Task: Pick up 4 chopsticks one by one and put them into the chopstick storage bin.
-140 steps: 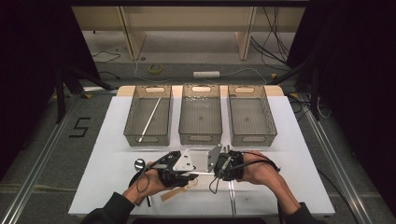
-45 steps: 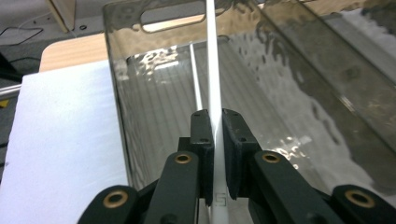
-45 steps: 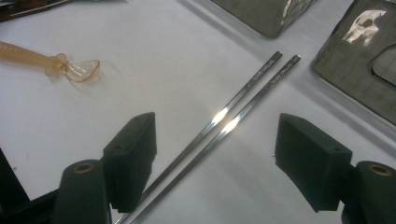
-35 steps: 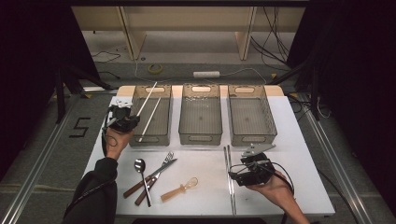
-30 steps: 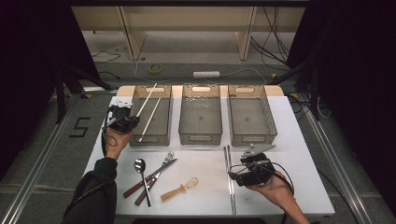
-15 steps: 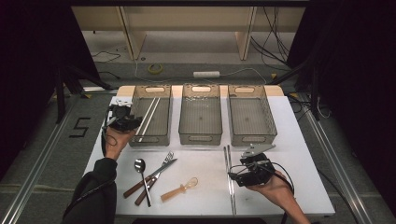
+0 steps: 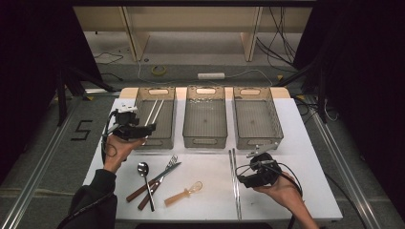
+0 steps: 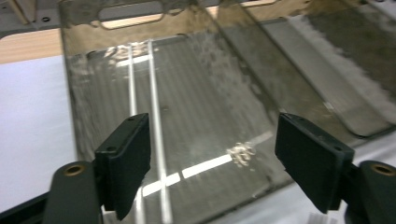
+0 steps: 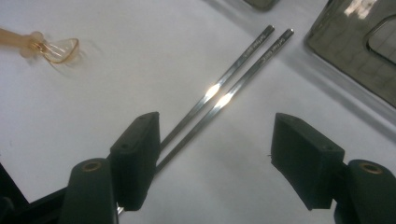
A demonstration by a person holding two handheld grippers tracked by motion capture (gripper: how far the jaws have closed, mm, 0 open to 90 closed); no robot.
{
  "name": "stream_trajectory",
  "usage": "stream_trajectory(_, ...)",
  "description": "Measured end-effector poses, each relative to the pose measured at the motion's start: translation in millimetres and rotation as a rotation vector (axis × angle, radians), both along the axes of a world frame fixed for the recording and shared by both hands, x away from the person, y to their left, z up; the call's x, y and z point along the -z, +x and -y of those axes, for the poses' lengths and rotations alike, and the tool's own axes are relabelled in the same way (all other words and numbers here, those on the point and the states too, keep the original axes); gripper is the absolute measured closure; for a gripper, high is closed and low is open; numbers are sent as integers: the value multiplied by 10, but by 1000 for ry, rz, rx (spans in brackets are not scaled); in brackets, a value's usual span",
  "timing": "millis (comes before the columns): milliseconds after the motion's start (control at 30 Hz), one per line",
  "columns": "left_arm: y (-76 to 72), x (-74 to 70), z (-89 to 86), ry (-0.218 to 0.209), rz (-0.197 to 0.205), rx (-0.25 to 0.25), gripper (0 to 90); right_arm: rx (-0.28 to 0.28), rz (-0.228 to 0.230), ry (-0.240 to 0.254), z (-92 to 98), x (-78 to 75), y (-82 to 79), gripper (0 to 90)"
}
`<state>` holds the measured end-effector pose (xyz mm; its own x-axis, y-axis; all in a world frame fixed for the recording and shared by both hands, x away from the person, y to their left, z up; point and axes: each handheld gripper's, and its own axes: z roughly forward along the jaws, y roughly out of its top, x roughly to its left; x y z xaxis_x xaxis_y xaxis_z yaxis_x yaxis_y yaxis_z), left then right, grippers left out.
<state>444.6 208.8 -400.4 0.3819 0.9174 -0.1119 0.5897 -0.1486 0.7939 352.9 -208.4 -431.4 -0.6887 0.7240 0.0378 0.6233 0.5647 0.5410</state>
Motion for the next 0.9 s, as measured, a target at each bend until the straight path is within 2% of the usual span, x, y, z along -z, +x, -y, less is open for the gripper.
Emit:
stream_trajectory(133, -171, -43, 45, -33, 25, 22, 230, 10, -46, -29, -21, 26, 53, 363)
stream_trajectory(200, -257, -48, 65, -35, 39, 31, 223, 23, -64, -38, -38, 43, 82, 371)
stream_trajectory(300, -406, -23, 105, -85, 56, 46, 214, 34, -90, -64, -69, 63, 126, 377)
stream_trajectory(400, -543, 12, 194, -77, 90, 86, 197, 45, -103, -77, -102, 77, 161, 380)
stream_trajectory(567, -689, 62, 310, -95, 120, 124, 189, 50, -131, -115, -182, 122, 212, 398)
stream_trajectory(667, -765, 77, 360, -82, 142, 152, 183, 52, -146, -126, -225, 130, 230, 412)
stream_trajectory(767, -859, 115, 396, -84, 159, 154, 183, 47, -156, -142, -268, 138, 246, 432)
stream_trajectory(867, -928, 136, 419, -34, 172, 172, 180, 39, -173, -160, -299, 150, 264, 459)
stream_trajectory(900, -942, 133, 407, -32, 178, 169, 178, 38, -174, -160, -311, 154, 268, 465)
